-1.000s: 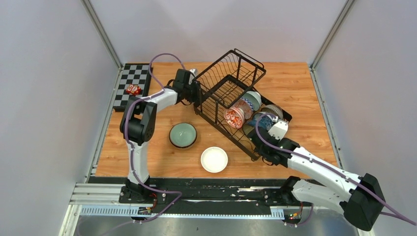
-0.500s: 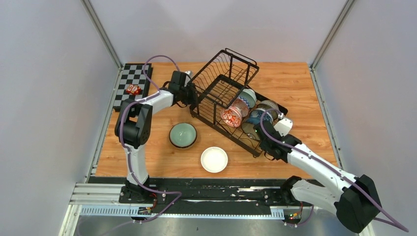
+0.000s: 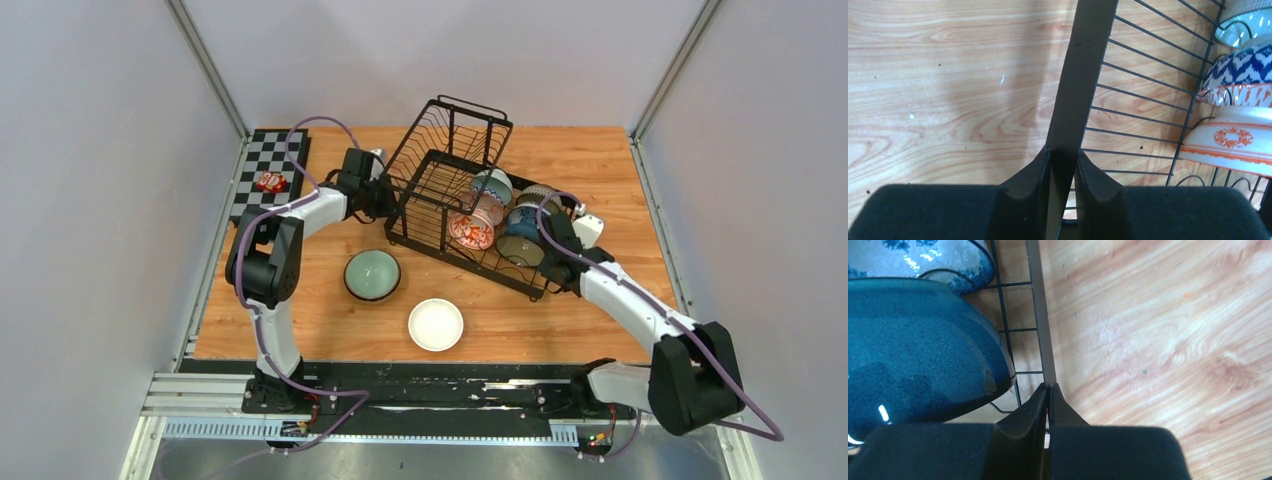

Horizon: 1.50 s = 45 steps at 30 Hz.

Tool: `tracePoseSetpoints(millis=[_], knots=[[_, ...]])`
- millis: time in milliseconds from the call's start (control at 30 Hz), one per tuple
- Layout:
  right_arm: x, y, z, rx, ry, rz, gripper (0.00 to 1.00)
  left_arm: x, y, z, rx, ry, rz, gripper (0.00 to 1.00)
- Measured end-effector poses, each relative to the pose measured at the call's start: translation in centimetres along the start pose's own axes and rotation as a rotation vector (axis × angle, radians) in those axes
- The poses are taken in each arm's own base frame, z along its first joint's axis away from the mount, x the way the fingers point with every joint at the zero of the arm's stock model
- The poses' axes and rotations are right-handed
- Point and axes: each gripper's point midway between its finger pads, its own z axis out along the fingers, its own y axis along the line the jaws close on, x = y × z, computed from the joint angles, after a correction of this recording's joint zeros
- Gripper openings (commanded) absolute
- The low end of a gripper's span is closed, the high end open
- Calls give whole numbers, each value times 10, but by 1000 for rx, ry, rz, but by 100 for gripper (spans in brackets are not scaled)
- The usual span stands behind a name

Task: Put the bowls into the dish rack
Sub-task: Adjust the dish rack at the center of the board.

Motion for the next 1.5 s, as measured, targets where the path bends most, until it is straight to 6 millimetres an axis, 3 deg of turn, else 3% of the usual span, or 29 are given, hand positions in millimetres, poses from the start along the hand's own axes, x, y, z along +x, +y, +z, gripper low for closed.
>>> tracePoseSetpoints(millis=[267, 533, 667, 833, 967, 1133, 1367, 1500], knots=[[-38, 9, 33, 24, 1, -64, 3, 8, 3, -19, -31, 9, 2, 0], [-83, 34, 74, -3, 3, -138, 3, 6, -1, -51, -98, -11, 34, 0], [-101, 53, 90, -78, 3, -125, 3, 21, -24, -58, -73, 23, 61, 0], [-118, 64, 104, -155, -2, -91, 3, 38, -25, -59, -101, 66, 50, 0], [-123, 66, 106, -191, -4, -74, 3, 54, -22, -59, -117, 88, 62, 0], [-124, 67, 105, -211, -12, -69, 6, 69, -34, -61, -99, 112, 114, 0], [-115, 64, 93, -237, -14, -23, 30, 59, -21, -89, -197, 58, 130, 22], [-115, 60, 69, -261, -28, 5, 44, 31, -20, -111, -244, -65, 135, 37]])
